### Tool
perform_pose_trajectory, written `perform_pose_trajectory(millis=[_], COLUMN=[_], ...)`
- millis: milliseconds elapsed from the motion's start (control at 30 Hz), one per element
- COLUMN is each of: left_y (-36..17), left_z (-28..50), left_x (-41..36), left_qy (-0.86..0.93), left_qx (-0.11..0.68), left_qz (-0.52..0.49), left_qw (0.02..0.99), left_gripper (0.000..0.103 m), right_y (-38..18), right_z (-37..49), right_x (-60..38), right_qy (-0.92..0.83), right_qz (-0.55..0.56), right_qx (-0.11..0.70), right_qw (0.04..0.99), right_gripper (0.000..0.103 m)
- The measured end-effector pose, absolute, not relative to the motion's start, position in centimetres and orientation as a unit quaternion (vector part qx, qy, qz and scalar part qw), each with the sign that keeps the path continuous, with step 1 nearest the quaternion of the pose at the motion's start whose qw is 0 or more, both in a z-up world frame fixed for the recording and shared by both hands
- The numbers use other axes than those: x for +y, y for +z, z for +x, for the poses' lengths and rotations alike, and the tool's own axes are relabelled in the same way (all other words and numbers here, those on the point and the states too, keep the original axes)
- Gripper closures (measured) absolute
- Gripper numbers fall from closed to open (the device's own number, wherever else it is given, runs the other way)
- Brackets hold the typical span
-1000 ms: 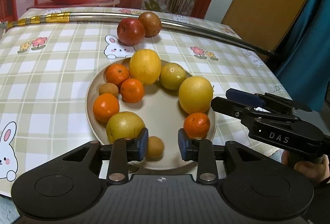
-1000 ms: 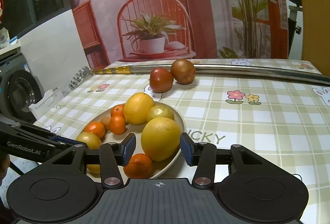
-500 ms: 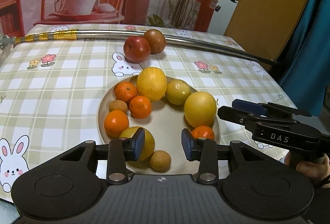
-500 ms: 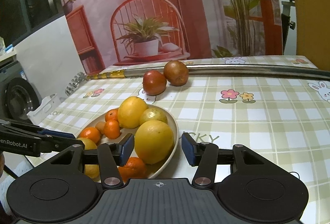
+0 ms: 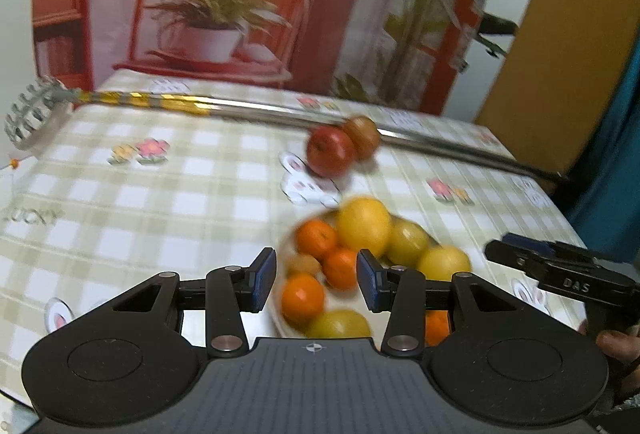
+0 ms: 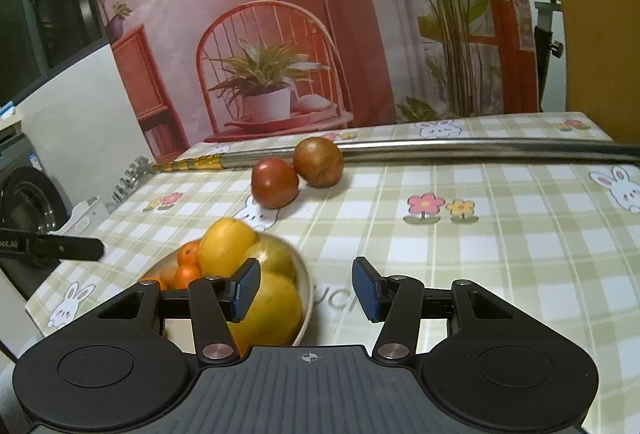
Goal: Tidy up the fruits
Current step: 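Move the right tool to the brown apple and close on it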
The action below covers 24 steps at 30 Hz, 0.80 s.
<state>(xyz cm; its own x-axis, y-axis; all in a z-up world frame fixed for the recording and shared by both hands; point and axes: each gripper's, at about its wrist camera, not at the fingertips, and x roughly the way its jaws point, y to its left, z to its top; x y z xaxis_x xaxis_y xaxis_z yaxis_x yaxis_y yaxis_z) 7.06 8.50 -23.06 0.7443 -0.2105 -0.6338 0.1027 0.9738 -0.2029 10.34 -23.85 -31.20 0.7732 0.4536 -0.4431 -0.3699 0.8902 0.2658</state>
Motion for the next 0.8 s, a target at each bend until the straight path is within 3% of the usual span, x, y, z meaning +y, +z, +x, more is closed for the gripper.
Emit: perform_pose_trajectory(millis=[500, 800], left_y=[-21.6, -22.5], left_z=[11.4, 13.8], left_x=[11.9, 12.0], left_qy=[-0.047, -0.053], left_qx=[0.310, 0.311], left_qz=[-0.088, -0.100], left_qw=[0.946, 0.944], left_gripper=[0.051, 0.051], right_y=[-26.5, -28.0], right_z=[20.4, 29.0], right_x=[-19.6, -16.5], right_qy=[0.255, 0.255], right_qz=[-0.008, 0.007], right_qx=[0.214, 0.261], right_qw=[0.943, 0.931], right_gripper=[0.055, 0.054])
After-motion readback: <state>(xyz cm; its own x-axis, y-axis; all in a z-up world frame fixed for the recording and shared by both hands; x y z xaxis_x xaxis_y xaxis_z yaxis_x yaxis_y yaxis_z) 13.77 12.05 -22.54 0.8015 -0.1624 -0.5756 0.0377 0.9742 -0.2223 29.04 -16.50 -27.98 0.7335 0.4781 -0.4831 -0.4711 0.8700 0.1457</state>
